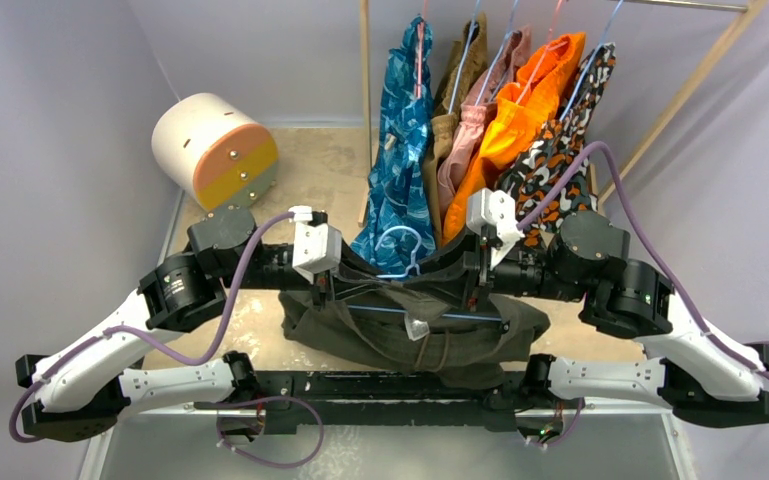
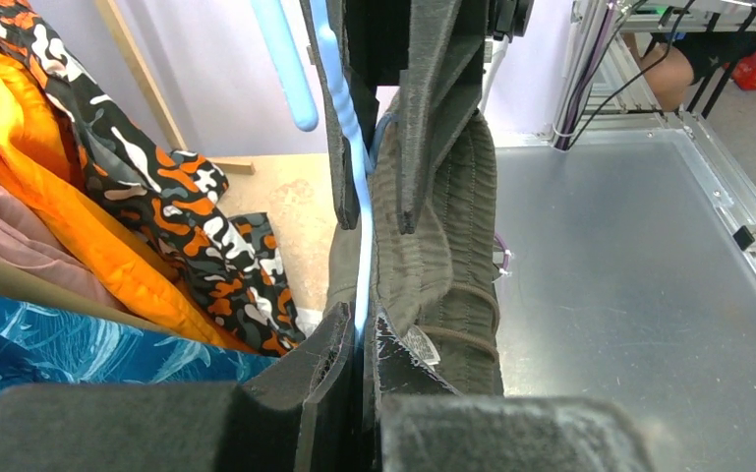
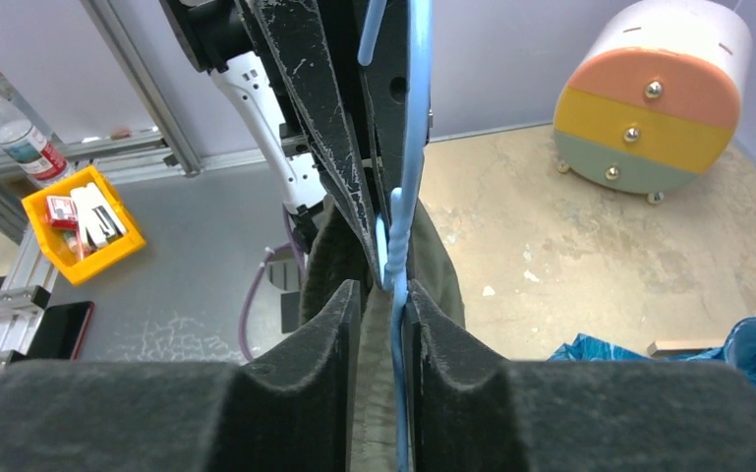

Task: Place the shorts on the hanger
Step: Hang the shorts on the hanger.

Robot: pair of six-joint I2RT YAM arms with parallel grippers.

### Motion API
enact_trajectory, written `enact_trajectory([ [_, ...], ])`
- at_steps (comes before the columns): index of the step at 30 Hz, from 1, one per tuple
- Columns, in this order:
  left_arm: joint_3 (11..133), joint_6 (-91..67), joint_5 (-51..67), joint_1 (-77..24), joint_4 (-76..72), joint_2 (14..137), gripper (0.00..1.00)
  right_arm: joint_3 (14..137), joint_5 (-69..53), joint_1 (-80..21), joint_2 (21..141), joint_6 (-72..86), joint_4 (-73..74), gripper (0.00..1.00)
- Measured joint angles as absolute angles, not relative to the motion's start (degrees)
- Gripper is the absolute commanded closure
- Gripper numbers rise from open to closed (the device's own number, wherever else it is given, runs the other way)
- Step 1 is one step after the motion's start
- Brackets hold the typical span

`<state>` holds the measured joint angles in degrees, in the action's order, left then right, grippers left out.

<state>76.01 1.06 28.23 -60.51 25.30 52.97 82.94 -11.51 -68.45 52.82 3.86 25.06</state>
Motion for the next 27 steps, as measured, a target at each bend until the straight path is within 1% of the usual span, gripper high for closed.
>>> enact_trajectory([
  [3,76.01,1.04,28.05,-60.51,24.86,52.97,1.00,83.02,-11.68,-68.47,52.82,3.99,25.02,0.72],
  [13,76.01,1.02,27.92,-60.51,24.80,52.99,1.00,83.02,-12.16,-68.45,53.76,4.45,23.97,0.73],
  [16,76.01,0.95,27.92,-60.51,24.56,53.10,1.00,83.02,-12.19,-68.45,54.19,4.67,23.20,0.83],
  [18,76.01,0.84,28.03,-60.51,24.43,53.12,1.00,83.02,-12.19,-68.45,54.33,4.82,22.87,0.95],
  [19,76.01,0.80,28.18,-60.51,24.38,53.12,1.00,83.02,-12.16,-68.42,54.37,4.91,22.74,1.00],
  [23,76.01,0.78,28.56,-60.51,24.36,53.10,1.00,83.02,-12.78,-68.36,54.37,5.21,22.76,1.00],
  [24,76.03,0.75,28.56,-60.53,24.36,53.08,0.93,83.02,-12.88,-68.36,54.37,5.21,22.76,1.00],
  [26,76.01,0.75,28.23,-60.53,24.40,53.04,0.59,83.02,-12.73,-68.34,54.35,5.23,22.79,1.00],
  [27,76.01,0.75,27.57,-60.53,24.36,53.01,0.50,83.02,-12.71,-68.36,54.30,5.30,22.81,1.00],
])
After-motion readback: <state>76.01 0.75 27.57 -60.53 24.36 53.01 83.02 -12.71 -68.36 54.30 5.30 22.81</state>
